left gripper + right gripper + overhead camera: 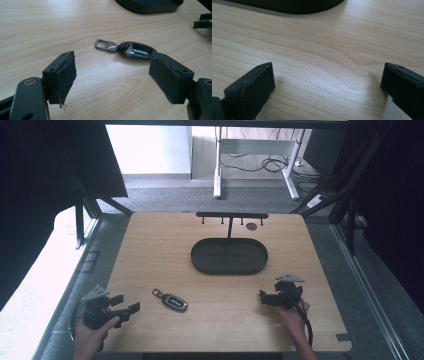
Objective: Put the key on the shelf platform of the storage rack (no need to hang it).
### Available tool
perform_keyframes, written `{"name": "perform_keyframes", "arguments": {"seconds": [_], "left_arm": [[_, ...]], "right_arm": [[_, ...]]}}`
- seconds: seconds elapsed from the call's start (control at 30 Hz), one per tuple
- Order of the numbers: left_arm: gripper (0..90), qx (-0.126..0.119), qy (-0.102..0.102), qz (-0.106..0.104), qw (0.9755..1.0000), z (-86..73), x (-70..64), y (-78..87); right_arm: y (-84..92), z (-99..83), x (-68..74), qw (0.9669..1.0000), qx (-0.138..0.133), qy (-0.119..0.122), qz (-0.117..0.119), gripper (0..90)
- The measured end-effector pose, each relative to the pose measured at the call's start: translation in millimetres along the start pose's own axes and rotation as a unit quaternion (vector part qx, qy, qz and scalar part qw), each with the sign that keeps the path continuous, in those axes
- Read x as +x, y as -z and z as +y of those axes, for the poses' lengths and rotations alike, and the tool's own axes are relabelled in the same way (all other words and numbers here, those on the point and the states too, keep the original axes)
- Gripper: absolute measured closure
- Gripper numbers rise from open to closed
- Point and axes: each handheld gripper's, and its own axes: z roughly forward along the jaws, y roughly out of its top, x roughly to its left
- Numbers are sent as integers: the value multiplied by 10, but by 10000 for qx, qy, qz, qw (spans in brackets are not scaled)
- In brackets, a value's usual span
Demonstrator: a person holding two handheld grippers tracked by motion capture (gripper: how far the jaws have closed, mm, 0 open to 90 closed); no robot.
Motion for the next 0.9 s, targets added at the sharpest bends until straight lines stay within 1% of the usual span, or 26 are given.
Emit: {"name": "perform_keyframes", "arguments": {"seconds": [0.07,0.1,0.13,0.17,0.2,0.23,0.27,0.3,0.33,0.4,0.43,0.47,0.5,0.53,0.57,0.67,0.77,0.9], "left_arm": [[219,8,10,3,10000,-14,11,0],[220,29,56,35,10000,-32,43,-11],[221,30,88,64,9999,-40,51,-17],[221,30,88,64,9999,-40,51,-17],[221,38,88,69,9999,-44,52,-18],[221,36,57,57,10000,-40,46,-11],[221,23,45,40,10000,-34,36,-5],[220,23,45,40,10000,-34,36,-5],[220,3,19,22,10000,-25,19,3],[220,8,9,15,10000,-23,11,-1],[220,8,9,15,10000,-23,11,-1],[220,23,-5,6,10000,-26,3,-13],[220,23,-5,6,10000,-26,3,-13],[220,51,-21,-5,10000,-31,1,-36],[220,69,-25,-4,10000,-33,3,-44],[221,111,-10,3,9999,-47,14,-77],[221,126,17,1,9999,-52,21,-89],[221,110,-2,3,9999,-50,17,-77]], "right_arm": [[-6,7,0,10000,6,0,4,0],[18,17,5,9999,101,-7,7,33],[35,20,2,9999,129,16,17,67],[35,20,2,9999,129,16,17,67],[82,26,-6,9998,186,65,69,138],[104,19,-13,9997,178,68,120,138],[127,9,-20,9996,173,68,229,143],[127,9,-20,9996,173,68,229,143],[197,-18,-29,9991,102,129,397,166],[262,-31,-37,9989,7,140,447,174],[262,-31,-37,9989,7,140,447,174],[338,-39,-55,9986,-128,137,503,195],[338,-39,-55,9986,-128,137,503,195],[399,-39,-73,9982,-238,162,529,209],[420,-37,-82,9980,-276,178,538,213],[458,-28,-108,9976,-359,146,569,232],[478,-16,-127,9973,-358,111,628,244],[495,-12,-129,9970,-371,118,673,248]]}}
